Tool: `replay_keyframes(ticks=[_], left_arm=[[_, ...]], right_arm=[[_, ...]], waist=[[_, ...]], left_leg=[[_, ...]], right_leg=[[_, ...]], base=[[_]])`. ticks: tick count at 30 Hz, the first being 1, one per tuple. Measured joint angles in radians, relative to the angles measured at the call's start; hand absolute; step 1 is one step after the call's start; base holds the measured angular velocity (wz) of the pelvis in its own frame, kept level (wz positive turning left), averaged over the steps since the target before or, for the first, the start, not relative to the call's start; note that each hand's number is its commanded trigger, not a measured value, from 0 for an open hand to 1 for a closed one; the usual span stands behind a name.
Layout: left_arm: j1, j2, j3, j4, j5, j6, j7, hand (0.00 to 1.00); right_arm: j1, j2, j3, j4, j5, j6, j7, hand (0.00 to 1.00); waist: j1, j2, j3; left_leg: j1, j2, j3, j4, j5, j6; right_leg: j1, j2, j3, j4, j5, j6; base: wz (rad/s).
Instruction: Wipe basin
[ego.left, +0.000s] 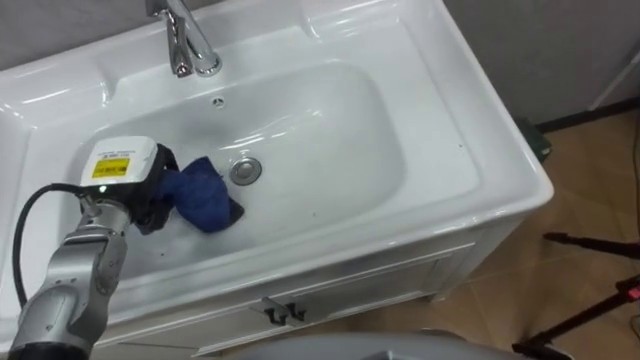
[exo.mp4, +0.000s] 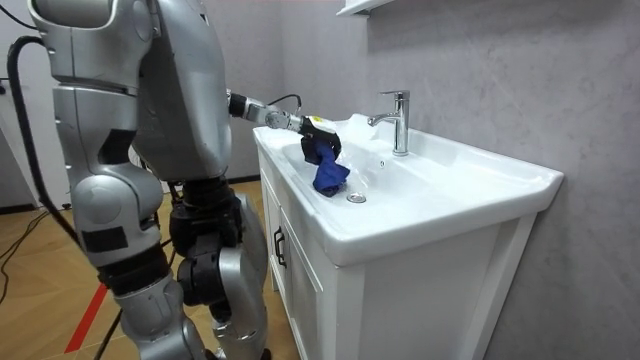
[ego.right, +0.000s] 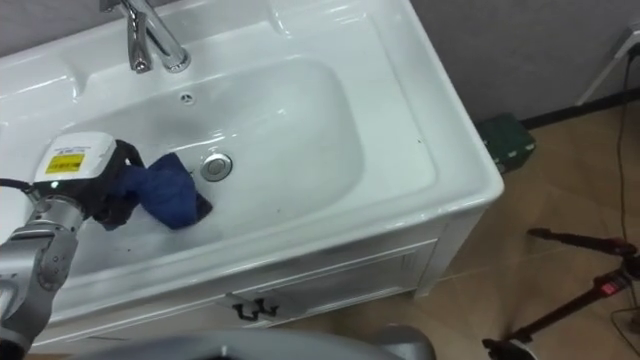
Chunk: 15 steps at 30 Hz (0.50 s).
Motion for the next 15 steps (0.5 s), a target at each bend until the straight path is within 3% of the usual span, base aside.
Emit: replay_keyframes(ticks=[8,15], left_arm=[[0.003,-0.006,-0.002,0.132,0.026,0.045,0.002,1.0],[0.003,-0.011,-0.003,0.168,0.072,0.058,0.009,1.0]], right_arm=[[0.006,0.001,0.0,0.011,0.0,0.033,0.001,0.0],[-0.002,0.001,-0.002,0.0,-0.026,0.034,0.012,0.0]], waist=[[0.005,-0.014,-0.0085],[-0.003,-0.025,-0.0083]], left_leg=[[0.016,-0.001,0.003,-0.015,0.0,0.0],[0.029,-0.002,0.005,-0.014,0.0,0.0]], right_leg=[[0.003,-0.001,0.004,0.008,-0.007,0.0],[0.001,-0.002,0.019,0.02,-0.013,0.001]], base=[[0.0],[-0.05]])
